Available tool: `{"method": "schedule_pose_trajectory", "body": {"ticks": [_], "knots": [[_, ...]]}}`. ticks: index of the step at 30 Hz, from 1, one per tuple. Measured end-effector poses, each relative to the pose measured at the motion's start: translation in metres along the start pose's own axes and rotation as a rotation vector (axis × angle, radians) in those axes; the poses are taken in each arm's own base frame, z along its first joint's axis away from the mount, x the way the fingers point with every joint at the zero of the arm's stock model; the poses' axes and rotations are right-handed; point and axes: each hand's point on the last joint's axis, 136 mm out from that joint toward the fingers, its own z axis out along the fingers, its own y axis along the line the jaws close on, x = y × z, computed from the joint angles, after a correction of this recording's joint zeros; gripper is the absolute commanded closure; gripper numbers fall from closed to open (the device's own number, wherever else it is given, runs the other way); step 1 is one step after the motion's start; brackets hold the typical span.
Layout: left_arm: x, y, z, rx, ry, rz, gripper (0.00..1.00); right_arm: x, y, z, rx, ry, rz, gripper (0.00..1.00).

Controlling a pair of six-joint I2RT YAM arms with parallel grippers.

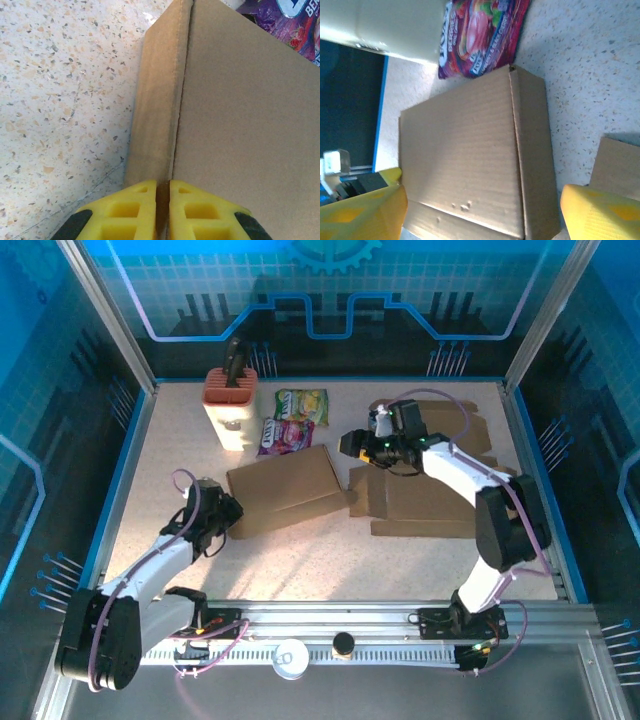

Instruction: Fold the paper box

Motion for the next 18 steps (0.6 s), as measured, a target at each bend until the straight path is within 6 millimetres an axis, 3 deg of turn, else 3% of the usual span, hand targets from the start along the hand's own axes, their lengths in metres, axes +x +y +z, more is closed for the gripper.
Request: {"method": "schedule_pose_trajectory", "body": {"ticks": [9,18], "knots": [[-0.003,0.002,0.0,0.032,-0.011,-0.045,0.95,0.02,-0.033,0.041,0.047,0.174,-0.023,0.18],[-0.005,0.012,-0.004,0.021,-0.027,-0.128,0.99,0.033,-0.028,0.064,-0.009,0.262,-0.051,0.18]]}}
